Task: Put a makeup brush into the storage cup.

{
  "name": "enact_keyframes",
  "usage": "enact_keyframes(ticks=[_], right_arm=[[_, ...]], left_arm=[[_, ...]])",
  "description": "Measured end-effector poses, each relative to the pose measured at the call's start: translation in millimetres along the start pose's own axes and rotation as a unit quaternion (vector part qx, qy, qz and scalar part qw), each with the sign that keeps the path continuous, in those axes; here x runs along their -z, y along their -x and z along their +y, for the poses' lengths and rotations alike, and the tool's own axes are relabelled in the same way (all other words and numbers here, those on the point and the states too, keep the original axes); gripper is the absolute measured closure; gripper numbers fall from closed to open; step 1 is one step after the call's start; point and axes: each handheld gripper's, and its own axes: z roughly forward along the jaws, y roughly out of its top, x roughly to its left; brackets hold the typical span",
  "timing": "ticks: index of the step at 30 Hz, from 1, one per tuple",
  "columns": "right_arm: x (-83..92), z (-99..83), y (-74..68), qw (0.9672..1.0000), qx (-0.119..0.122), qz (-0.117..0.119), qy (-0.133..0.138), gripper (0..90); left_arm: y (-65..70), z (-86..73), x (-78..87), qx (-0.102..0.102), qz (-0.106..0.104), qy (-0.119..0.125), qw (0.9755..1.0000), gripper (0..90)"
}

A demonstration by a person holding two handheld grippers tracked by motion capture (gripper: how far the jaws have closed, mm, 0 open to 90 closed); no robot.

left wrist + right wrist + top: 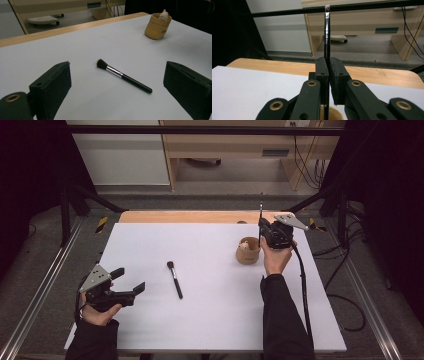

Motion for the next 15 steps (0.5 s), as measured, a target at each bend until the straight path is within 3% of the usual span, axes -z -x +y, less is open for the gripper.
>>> enact_keyframes(ticks=[15], right_arm=[[-16.6,-8.4,3.6,0.9999,-0.006,-0.006,0.005,85.9]], left_arm=[[-0.3,-0.7,-0.8,0.001,-0.001,-0.001,1.0,7.0]])
